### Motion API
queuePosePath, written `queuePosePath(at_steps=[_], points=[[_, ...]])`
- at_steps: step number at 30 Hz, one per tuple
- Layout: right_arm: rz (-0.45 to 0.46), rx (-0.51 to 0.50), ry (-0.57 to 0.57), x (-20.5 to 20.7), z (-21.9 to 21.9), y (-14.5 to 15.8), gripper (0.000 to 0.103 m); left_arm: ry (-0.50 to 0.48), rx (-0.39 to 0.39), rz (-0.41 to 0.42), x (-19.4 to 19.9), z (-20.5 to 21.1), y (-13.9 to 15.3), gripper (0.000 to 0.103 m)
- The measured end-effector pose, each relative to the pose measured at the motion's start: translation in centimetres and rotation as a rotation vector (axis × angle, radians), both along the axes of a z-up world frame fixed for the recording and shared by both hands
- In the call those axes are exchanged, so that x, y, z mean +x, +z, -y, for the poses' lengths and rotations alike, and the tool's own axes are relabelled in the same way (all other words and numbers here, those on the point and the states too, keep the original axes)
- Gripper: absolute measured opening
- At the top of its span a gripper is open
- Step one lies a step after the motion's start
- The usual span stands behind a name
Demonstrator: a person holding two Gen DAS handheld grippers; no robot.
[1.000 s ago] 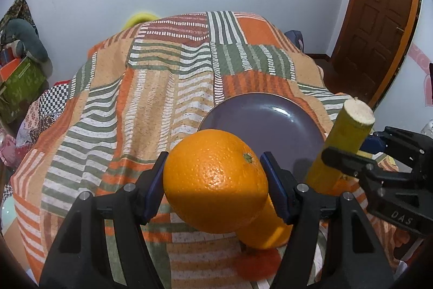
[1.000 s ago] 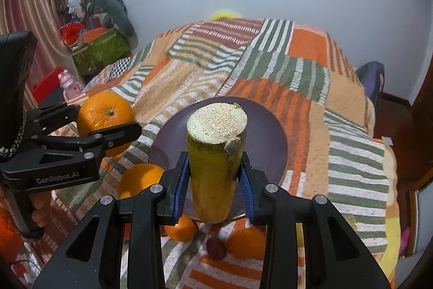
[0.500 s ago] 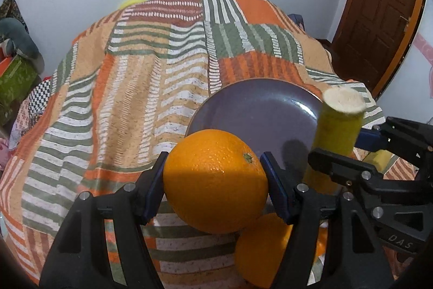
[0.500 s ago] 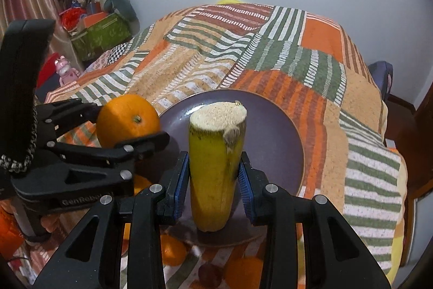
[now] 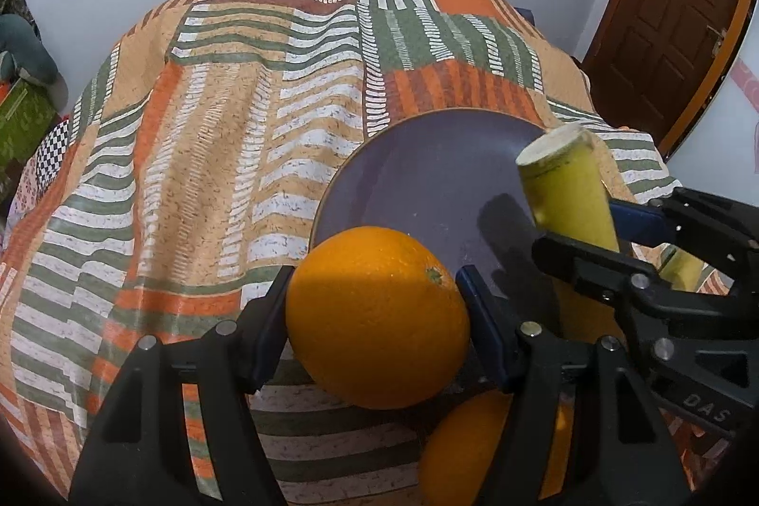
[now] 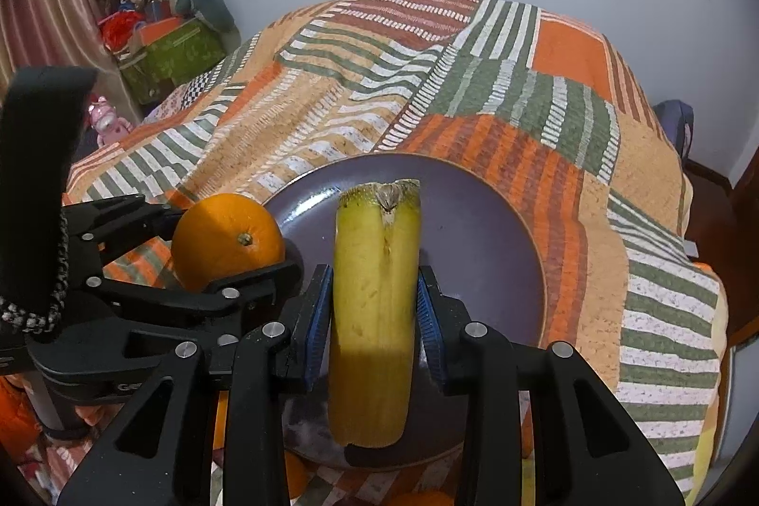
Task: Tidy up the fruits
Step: 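Carry the banana with the right tool over the purple plate, then lower the banana onto the plate and open the right tool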
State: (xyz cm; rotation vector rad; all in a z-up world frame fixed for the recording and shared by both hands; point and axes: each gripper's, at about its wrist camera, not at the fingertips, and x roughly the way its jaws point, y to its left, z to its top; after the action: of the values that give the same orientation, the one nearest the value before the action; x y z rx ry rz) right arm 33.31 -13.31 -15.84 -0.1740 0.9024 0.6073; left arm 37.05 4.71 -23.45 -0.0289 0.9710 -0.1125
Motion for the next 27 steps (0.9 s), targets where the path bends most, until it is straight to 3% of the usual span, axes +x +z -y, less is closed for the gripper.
queuePosePath(at_steps=[10, 14, 17, 27], points=[[-0.051, 0.015, -0.024, 0.6, 0.3, -0.7, 0.032, -0.001, -0.02, -0.003, -0.1, 0.0, 0.0, 0.067], [-0.014, 0.019, -0.03, 0.1, 0.8, 0.1, 0.032, -0.012, 0.007, 0.067, -0.9, 0.4, 1.4, 0.069], [-0.001, 0.03, -0.044, -0.1, 1.6, 0.9, 0.032, -0.025, 0.025, 0.101, -1.6, 0.8, 2.6, 0.077], [0.051, 0.007, -0.104, -3.2, 5.8, 2.9, 0.034, -0.056, 0.038, 0.141, -5.0, 1.5, 5.2, 0.08]])
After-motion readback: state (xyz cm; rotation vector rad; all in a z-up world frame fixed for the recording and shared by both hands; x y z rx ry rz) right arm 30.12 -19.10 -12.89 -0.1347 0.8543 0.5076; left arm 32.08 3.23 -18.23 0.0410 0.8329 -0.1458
